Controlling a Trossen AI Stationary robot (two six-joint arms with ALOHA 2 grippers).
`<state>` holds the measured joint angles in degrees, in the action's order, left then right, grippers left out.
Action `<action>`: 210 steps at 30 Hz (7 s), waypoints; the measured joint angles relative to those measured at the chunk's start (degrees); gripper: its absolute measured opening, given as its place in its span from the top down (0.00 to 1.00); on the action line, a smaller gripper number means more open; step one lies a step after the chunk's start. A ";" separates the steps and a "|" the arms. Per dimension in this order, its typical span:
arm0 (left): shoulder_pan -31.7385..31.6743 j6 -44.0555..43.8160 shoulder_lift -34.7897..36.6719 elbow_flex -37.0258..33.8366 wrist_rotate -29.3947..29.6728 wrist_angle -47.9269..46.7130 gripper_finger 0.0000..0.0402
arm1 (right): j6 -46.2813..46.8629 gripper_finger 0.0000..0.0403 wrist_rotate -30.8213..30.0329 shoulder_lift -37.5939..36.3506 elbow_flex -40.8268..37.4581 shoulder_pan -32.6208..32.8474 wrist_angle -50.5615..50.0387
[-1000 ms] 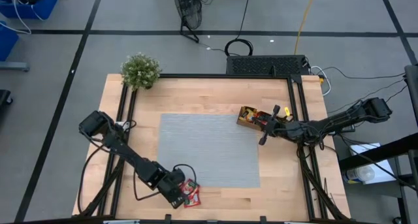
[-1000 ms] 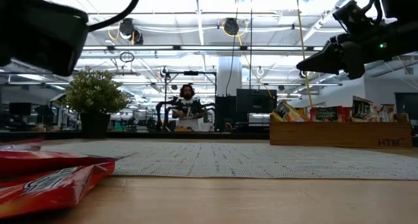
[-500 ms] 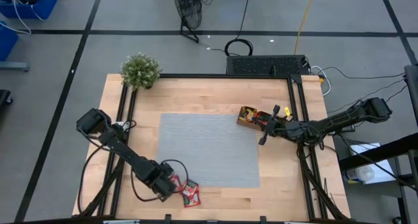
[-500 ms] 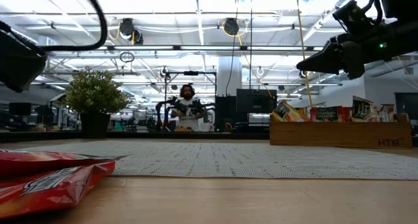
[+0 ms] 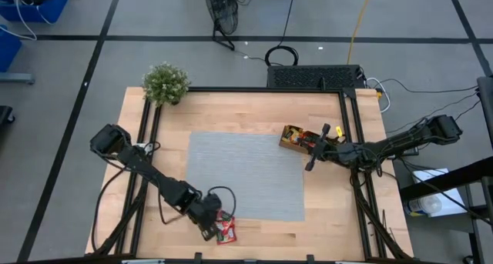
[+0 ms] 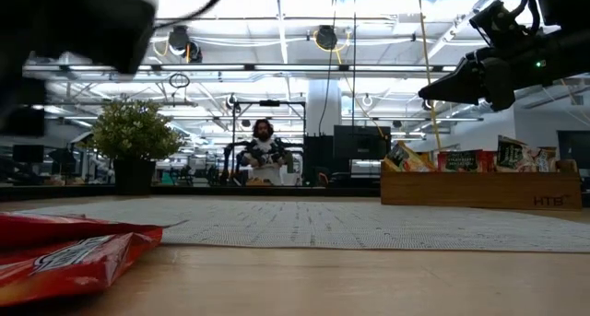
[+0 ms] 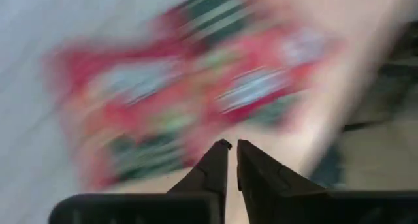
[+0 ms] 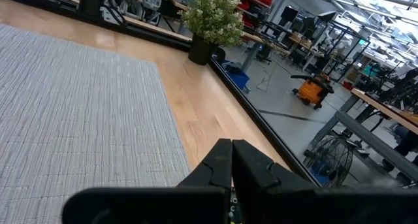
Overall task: Pick & Place Tea
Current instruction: Put the red tea bag into the middle section of the wooden organizer
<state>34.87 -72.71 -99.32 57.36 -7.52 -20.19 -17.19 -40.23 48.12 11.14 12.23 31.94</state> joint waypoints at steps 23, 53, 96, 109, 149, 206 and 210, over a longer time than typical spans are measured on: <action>-7.83 57.25 -1.23 10.79 12.61 47.06 0.74 | 1.53 1.00 0.00 0.02 0.00 0.00 -0.08; 2.81 -0.18 -14.81 19.58 14.93 -31.07 0.31 | 1.41 1.00 0.02 0.00 0.00 -0.02 -0.44; 0.44 19.61 -14.57 30.11 25.42 -47.90 1.00 | 1.54 1.00 0.02 0.02 0.00 -0.02 -0.17; -7.17 74.22 -14.54 34.64 45.13 -45.70 1.00 | 16.31 1.00 29.01 2.72 0.02 -3.61 8.79; -17.75 140.83 -14.83 34.71 62.68 -11.46 0.99 | 34.14 0.60 61.51 37.97 16.57 -20.20 31.36; -33.62 83.79 -10.78 34.70 -2.31 3.01 0.74 | -10.05 1.00 20.87 21.62 -5.84 6.67 49.57; -33.27 83.13 -12.32 34.64 1.61 3.79 0.63 | -9.17 1.00 20.87 21.64 -5.84 6.64 48.82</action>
<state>1.60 10.42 -111.64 92.01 -5.91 -16.40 -26.36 -19.35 69.76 5.30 18.87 80.76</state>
